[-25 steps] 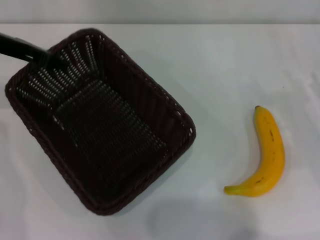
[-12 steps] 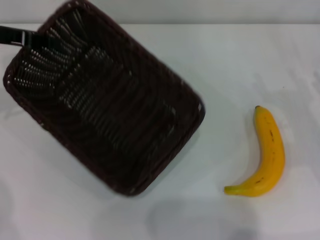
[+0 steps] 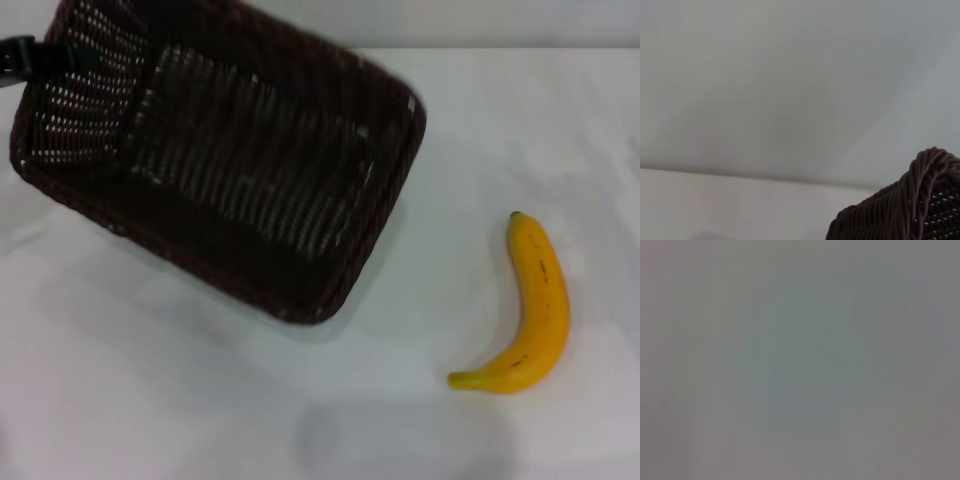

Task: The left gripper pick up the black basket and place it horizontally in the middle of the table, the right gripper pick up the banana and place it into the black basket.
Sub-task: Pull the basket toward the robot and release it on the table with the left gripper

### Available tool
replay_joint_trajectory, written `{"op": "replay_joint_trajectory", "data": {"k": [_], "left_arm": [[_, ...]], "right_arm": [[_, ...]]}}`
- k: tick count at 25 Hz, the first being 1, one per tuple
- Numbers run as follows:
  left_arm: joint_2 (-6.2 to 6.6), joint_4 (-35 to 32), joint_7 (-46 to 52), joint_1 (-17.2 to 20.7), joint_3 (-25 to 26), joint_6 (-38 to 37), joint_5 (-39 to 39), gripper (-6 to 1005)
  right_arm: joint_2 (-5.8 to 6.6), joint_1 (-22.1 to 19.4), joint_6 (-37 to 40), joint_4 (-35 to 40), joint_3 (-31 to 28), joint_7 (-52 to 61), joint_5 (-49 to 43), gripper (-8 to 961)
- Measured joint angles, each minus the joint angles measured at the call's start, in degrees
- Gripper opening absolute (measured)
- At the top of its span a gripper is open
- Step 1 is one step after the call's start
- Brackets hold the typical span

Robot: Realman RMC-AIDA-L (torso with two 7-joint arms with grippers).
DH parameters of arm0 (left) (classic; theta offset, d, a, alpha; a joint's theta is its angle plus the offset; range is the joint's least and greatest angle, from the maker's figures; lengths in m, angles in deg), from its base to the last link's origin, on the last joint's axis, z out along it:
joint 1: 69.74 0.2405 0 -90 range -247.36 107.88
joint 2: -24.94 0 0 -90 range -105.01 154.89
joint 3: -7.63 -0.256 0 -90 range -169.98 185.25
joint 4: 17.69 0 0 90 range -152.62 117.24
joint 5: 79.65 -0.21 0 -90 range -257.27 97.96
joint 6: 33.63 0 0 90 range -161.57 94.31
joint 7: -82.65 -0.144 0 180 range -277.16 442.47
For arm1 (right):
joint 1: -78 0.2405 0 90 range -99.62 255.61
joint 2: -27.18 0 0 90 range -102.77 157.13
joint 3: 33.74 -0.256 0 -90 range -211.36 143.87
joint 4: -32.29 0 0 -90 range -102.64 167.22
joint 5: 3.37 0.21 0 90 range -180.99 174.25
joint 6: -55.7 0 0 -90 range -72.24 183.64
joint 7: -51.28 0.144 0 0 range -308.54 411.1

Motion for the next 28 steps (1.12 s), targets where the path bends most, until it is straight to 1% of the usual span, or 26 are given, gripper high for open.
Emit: {"op": "replay_joint_trajectory", "data": {"k": [2, 5, 8, 10, 14, 15, 16, 20, 25, 28], "left_arm": [[0.04, 2.4, 0.0, 1.0, 1.4, -0.3, 3.2, 192], [0.06, 5.6, 0.0, 1.9, 4.4, -0.9, 4.8, 192], [-0.55, 8.2, 0.5, 2.6, 6.9, -2.7, 5.1, 192], [-1.07, 9.5, 1.3, 2.8, 7.4, -4.9, 5.2, 193], [-1.58, 12.5, 4.0, 2.5, 7.1, -9.9, 4.8, 193], [-1.58, 12.5, 4.0, 2.5, 7.1, -9.9, 4.8, 193], [-1.70, 13.8, 5.4, 1.7, 6.9, -11.7, 4.0, 193], [-2.15, 15.2, 9.4, -1.2, 5.8, -14.5, 0.4, 194], [-2.84, 15.6, 14.9, -4.3, 2.4, -18.0, -3.4, 194], [-2.98, 15.8, 17.4, -5.4, 0.0, -19.3, -4.3, 195]], "right_arm": [[0.06, 0.0, 0.8, 1.0, 0.0, -0.1, 0.0, 871], [0.20, -0.4, 2.2, 2.9, 0.0, -0.2, 0.0, 871], [0.32, -0.5, 3.6, 4.8, 0.0, -0.3, 0.0, 871], [0.36, -0.6, 4.2, 5.6, 0.0, -0.3, 0.0, 871], [0.42, -0.4, 5.5, 7.2, 0.0, -0.7, 0.0, 870], [0.42, -0.3, 5.8, 7.4, 0.0, -1.1, 0.0, 870], [0.42, -0.2, 6.0, 7.4, 0.0, -1.9, 0.0, 870], [0.41, 0.0, 6.5, 7.6, 0.0, -4.8, -0.2, 870], [0.41, 0.1, 6.9, 8.0, 0.2, -5.9, -0.4, 870], [0.44, 0.0, 6.9, 8.0, 0.0, -6.7, -0.4, 870]]}}
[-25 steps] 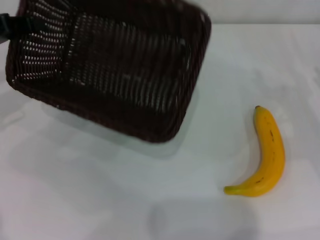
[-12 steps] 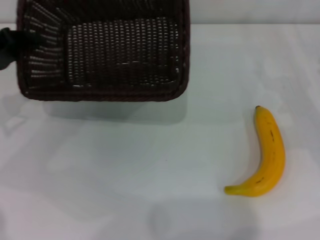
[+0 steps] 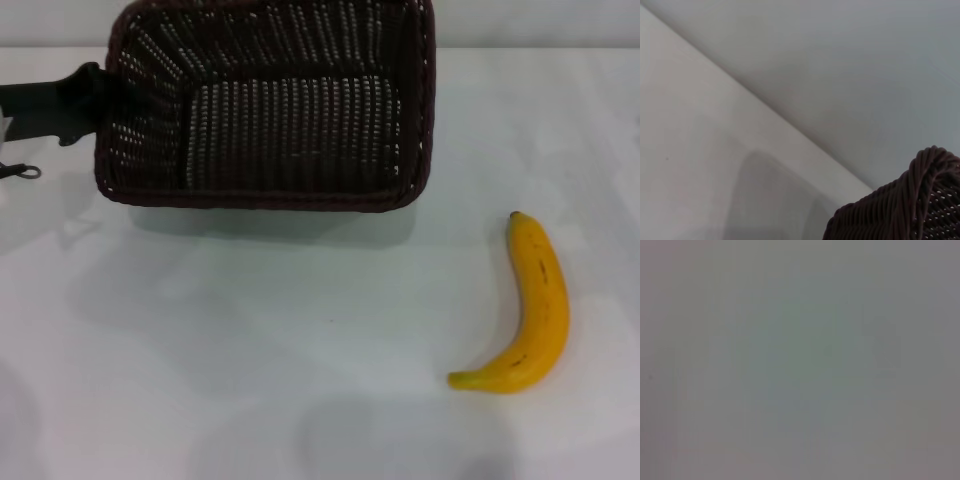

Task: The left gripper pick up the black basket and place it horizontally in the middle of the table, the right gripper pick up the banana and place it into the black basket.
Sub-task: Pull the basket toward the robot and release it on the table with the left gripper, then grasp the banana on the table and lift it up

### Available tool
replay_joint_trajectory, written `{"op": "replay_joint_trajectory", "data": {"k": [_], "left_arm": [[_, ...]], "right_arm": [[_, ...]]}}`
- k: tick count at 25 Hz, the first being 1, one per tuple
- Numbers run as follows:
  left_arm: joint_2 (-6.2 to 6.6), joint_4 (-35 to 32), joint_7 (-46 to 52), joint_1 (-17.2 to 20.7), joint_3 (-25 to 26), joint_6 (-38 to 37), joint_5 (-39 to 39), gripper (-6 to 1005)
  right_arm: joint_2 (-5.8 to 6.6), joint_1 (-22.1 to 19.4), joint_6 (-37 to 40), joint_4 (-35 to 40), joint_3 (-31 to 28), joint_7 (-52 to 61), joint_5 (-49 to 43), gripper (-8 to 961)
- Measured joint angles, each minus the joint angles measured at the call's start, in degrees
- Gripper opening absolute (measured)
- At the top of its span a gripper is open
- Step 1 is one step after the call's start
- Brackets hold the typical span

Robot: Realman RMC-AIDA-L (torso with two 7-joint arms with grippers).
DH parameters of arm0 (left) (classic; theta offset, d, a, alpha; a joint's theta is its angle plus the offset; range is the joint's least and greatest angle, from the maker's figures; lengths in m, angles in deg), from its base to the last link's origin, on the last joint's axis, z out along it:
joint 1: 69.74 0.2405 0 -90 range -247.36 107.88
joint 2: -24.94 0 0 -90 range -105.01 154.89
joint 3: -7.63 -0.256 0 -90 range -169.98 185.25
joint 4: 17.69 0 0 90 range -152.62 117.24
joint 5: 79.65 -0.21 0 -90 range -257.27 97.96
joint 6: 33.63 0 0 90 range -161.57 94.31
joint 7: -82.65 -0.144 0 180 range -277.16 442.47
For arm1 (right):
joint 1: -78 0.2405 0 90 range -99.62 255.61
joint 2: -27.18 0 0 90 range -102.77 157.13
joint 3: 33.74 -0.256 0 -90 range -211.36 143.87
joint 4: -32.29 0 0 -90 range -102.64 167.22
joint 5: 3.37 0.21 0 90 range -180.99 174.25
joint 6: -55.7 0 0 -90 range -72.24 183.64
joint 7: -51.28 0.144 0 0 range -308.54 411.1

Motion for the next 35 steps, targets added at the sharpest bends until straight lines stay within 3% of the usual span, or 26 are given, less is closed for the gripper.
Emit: {"op": "replay_joint_trajectory", "data": {"k": [14, 22, 23, 26, 30, 35], "left_arm": [[-1.29, 0.3, 4.2, -1.4, -2.6, -0.6, -0.5, 196], [-1.54, -0.4, 3.0, -0.9, -2.4, 0.5, 0.7, 518], [-1.54, -0.6, 2.6, -0.7, -2.4, 0.9, 1.3, 518], [-1.50, -3.3, 1.3, 1.7, -2.2, 2.9, 2.7, 518], [-1.54, -7.8, -1.8, 5.9, -2.1, 4.3, 6.9, 519], [-1.60, -9.3, -16.3, 13.0, -2.1, 6.5, 21.1, 519]], "right_arm": [[0.25, -0.3, 1.4, 0.0, 0.0, -1.5, 0.4, 869], [0.29, -0.6, 1.5, 0.6, -0.1, -1.5, 0.4, 869], [0.28, -0.6, 1.5, 0.6, -0.1, -1.5, 0.4, 869], [0.16, -0.5, 1.5, 0.6, -0.8, -1.5, 0.4, 869], [-0.23, 0.0, 2.7, 0.0, -6.1, -1.0, 0.5, 869], [-0.11, -0.5, 3.4, -0.5, -7.6, 2.1, 0.5, 869]]}}
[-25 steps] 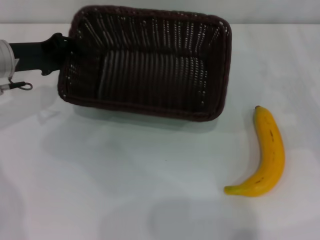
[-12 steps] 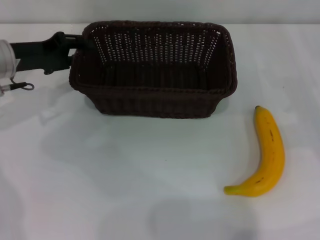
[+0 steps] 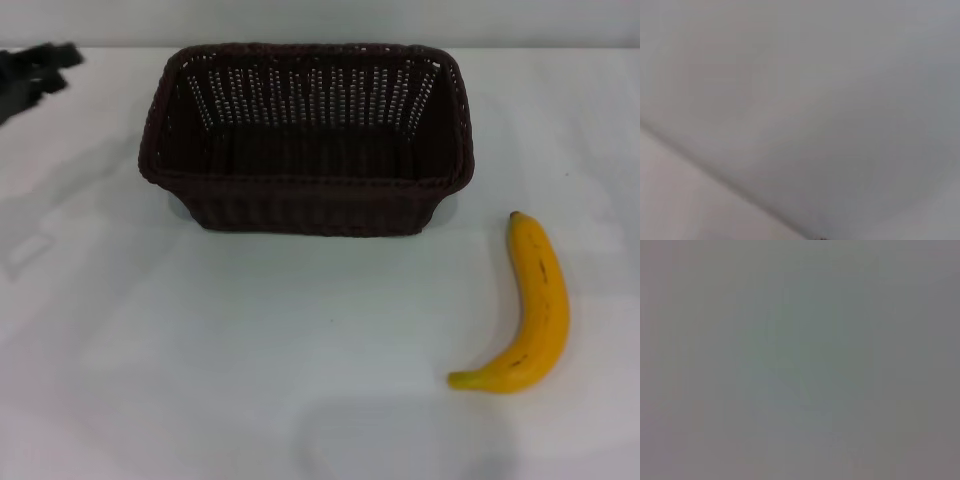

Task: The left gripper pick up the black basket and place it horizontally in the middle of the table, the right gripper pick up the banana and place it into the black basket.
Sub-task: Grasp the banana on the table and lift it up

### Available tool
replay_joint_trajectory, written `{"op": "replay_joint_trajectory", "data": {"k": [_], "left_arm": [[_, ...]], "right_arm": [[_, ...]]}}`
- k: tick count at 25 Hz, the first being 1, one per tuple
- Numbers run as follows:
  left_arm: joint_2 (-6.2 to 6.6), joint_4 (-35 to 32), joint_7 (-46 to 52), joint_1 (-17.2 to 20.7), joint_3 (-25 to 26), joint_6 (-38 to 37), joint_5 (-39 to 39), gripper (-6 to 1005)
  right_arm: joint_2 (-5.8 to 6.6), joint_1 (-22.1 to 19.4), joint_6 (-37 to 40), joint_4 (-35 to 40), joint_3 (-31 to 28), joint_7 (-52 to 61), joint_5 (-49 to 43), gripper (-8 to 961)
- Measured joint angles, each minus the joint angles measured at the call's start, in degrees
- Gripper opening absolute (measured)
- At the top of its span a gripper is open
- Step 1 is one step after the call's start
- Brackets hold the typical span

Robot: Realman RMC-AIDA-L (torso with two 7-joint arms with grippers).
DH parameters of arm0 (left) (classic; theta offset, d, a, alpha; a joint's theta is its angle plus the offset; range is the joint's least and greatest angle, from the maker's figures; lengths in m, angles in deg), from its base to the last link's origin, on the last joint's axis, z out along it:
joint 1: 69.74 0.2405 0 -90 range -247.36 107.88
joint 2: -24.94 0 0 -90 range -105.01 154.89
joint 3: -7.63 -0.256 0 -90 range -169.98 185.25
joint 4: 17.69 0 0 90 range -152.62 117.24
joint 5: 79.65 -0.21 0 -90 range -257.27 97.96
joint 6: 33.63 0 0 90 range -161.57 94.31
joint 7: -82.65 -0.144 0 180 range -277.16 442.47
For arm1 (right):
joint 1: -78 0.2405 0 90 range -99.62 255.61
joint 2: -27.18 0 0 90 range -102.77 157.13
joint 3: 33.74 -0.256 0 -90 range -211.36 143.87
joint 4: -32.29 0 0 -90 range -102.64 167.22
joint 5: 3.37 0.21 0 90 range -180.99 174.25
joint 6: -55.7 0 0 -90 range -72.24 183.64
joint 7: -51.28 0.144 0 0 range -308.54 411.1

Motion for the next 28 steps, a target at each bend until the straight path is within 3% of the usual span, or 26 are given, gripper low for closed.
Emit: {"op": "replay_joint_trajectory", "data": {"k": [4, 5, 11, 16, 19, 22, 26, 28], "left_arm": [[-1.29, 0.6, -12.9, 4.8, 0.2, 0.2, 11.4, 518], [-2.37, 1.2, -19.6, 7.0, 0.5, -0.1, 16.6, 518], [-5.88, 6.0, -38.1, 11.2, 7.1, -0.4, 25.7, 547], [-7.47, 14.7, -57.5, 11.4, 17.3, -0.9, 30.3, 659], [-7.87, 20.5, -69.5, 10.4, 20.3, -1.7, 34.9, 763], [-8.14, 23.6, -78.2, 9.7, 20.7, -2.4, 38.1, 800], [-8.13, 24.5, -81.3, 8.6, 20.7, -5.5, 39.1, 805], [-8.08, 24.5, -82.2, 7.9, 20.8, -9.1, 40.4, 807]], "right_arm": [[0.22, -1.3, 1.7, -0.5, -1.4, 9.3, 0.1, 869], [0.28, -2.1, 2.0, -0.4, -1.4, 13.0, 0.0, 869], [1.15, -9.3, 1.8, 6.3, 3.7, 39.0, -5.7, 869], [3.77, -14.7, 3.7, 20.5, 9.1, 63.6, -23.5, 869], [5.28, -15.8, 5.6, 28.4, 9.3, 77.0, -38.0, 868], [4.65, -16.1, 6.2, 38.5, 9.1, 88.8, -51.2, 868], [1.47, -16.3, 6.4, 55.3, 9.9, 105.9, -70.2, 868], [0.74, -16.4, 6.2, 64.6, 13.5, 115.7, -79.8, 868]]}}
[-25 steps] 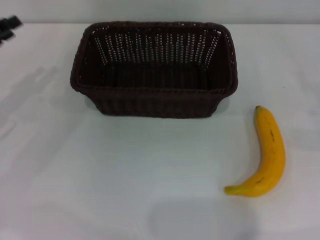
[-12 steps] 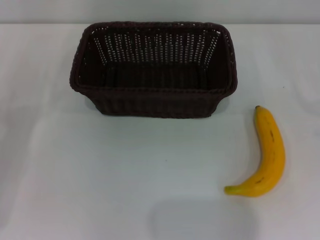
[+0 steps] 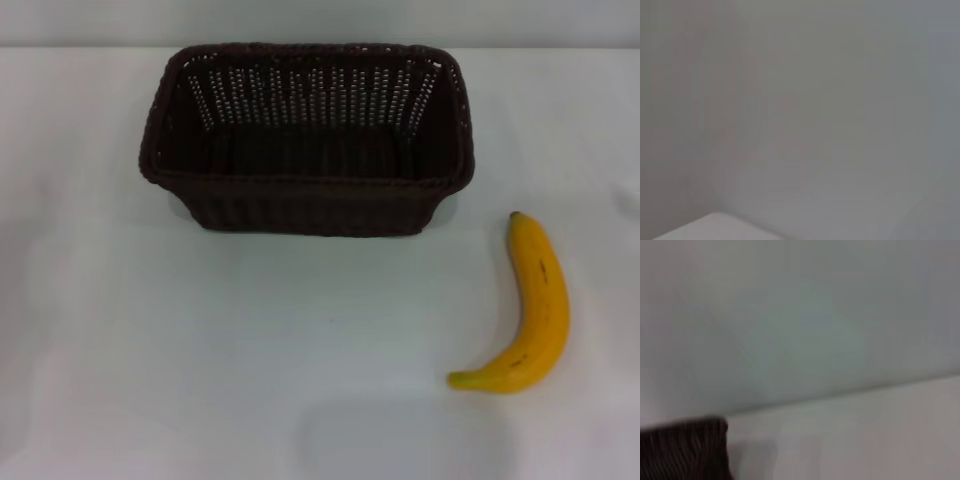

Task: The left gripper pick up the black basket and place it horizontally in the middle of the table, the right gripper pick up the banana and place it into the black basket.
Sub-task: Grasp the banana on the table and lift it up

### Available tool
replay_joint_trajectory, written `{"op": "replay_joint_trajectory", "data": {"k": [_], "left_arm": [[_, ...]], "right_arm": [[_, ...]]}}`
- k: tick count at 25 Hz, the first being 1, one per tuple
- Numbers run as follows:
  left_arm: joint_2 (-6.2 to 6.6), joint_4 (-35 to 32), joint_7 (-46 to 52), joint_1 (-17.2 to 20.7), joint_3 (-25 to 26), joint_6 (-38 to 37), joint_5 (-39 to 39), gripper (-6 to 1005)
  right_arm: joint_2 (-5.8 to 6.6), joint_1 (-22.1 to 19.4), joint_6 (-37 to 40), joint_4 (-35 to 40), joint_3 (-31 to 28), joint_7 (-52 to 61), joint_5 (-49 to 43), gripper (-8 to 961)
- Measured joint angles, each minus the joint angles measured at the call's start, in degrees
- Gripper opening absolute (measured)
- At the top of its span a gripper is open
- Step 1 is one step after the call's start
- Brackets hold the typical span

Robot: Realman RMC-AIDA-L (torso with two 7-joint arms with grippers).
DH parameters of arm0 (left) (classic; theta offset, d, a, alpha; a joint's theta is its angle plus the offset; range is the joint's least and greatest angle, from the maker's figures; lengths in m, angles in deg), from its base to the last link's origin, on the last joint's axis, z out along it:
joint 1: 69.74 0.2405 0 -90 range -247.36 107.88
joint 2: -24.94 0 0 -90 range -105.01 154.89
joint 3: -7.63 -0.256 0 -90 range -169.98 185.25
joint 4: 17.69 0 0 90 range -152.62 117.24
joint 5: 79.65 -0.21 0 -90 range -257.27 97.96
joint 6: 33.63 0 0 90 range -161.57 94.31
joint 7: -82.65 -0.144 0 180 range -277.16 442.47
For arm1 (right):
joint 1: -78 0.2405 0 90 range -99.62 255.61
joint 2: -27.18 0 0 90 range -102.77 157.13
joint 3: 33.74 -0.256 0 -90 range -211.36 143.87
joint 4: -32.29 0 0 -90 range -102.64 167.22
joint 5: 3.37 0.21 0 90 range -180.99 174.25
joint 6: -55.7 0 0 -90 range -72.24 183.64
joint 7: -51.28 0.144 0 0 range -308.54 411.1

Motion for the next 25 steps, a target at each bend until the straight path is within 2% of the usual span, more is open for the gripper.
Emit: {"op": "replay_joint_trajectory", "data": {"k": [2, 7, 12, 18, 25], "left_arm": [[-0.03, 0.1, -1.6, -0.4, 0.0, -2.6, 2.1, 810], [-0.12, 0.1, -4.8, -0.9, 0.1, -3.2, 3.0, 814], [0.00, 0.1, -5.4, -1.4, 0.1, -3.9, 3.6, 814], [-0.14, 1.0, -9.0, -2.0, 0.1, -4.6, 7.8, 813], [-0.12, 1.6, -10.7, -3.4, 0.1, -5.6, 9.0, 813]], "right_arm": [[-0.01, 0.0, -0.5, 6.6, 4.3, 7.3, -5.6, 868], [0.03, 0.0, -2.8, 22.6, 14.0, 25.7, -21.1, 868], [-0.01, 1.1, -7.8, 33.0, 22.2, 38.4, -33.1, 868], [-0.10, 2.4, -13.8, 38.4, 34.2, 51.2, -43.8, 860], [-0.21, 6.0, -19.3, 39.7, 42.0, 59.3, -49.6, 852]]}}
